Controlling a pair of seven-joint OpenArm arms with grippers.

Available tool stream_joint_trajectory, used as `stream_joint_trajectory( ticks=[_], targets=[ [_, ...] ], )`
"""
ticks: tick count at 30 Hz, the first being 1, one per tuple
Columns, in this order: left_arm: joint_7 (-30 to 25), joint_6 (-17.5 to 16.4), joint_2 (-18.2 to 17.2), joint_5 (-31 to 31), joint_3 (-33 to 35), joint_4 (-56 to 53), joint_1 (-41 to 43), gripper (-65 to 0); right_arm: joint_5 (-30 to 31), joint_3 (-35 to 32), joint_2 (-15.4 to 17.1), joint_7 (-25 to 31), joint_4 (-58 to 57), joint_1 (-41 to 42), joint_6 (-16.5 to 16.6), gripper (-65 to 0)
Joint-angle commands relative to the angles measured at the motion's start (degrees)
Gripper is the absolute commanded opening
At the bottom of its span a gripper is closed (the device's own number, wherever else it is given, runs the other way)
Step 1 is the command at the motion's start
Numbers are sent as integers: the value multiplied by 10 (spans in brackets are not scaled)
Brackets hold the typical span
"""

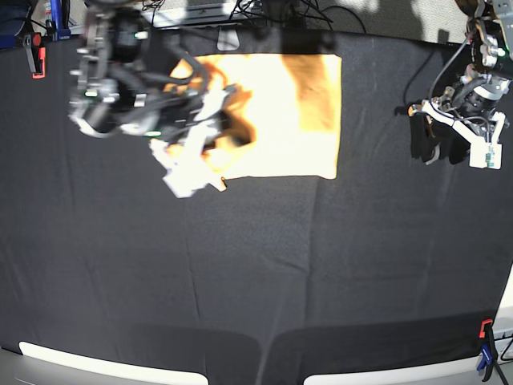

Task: Layout the t-shirt on the table in an organized manner, then fold the t-shirt properly
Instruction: 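Lift the end with the right gripper and fold it over toward the left gripper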

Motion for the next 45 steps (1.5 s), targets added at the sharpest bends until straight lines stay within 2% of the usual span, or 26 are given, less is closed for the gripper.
stream_joint_trajectory(
  ticks=[1,8,11,17,23,26,28,29,32,37,42,45],
  targets=[
    [-11,-5,-5,-5,-3,9,-1,-345,11,-10,-8,17,12,12,-2,-650],
    [-11,-5,-5,-5,-3,9,-1,-345,-5,-71,-54,27,12,29,-4,-650],
    [-11,-5,-5,-5,-3,9,-1,-345,-32,-93,-70,35,12,32,-4,-650],
    [-11,-5,-5,-5,-3,9,-1,-345,-99,-146,-74,97,10,32,-5,-650],
    [-10,-5,-5,-5,-3,9,-1,-345,-135,-202,-74,152,10,33,-17,-648],
    [-7,-5,-5,-5,-3,9,-1,-345,-134,-231,-76,189,-2,33,-17,-434],
    [-1,-5,-5,-5,-3,9,-1,-345,-132,-253,-82,215,-11,33,-16,-339],
    [2,-5,-5,-5,-3,9,-1,-345,-132,-265,-85,226,-13,33,-13,-317],
    [4,-5,-5,-5,-3,9,-1,-345,-132,-291,-95,250,-13,36,12,-314],
    [3,-5,-5,-5,-3,9,-1,-345,-131,-297,-106,219,-12,61,13,-314],
    [3,-5,-5,-4,-3,9,-1,-345,-130,-253,-104,113,-9,80,0,-314],
    [1,-5,-5,12,-3,9,-2,-345,-119,-215,-87,82,4,76,-4,-314]
  ],
)
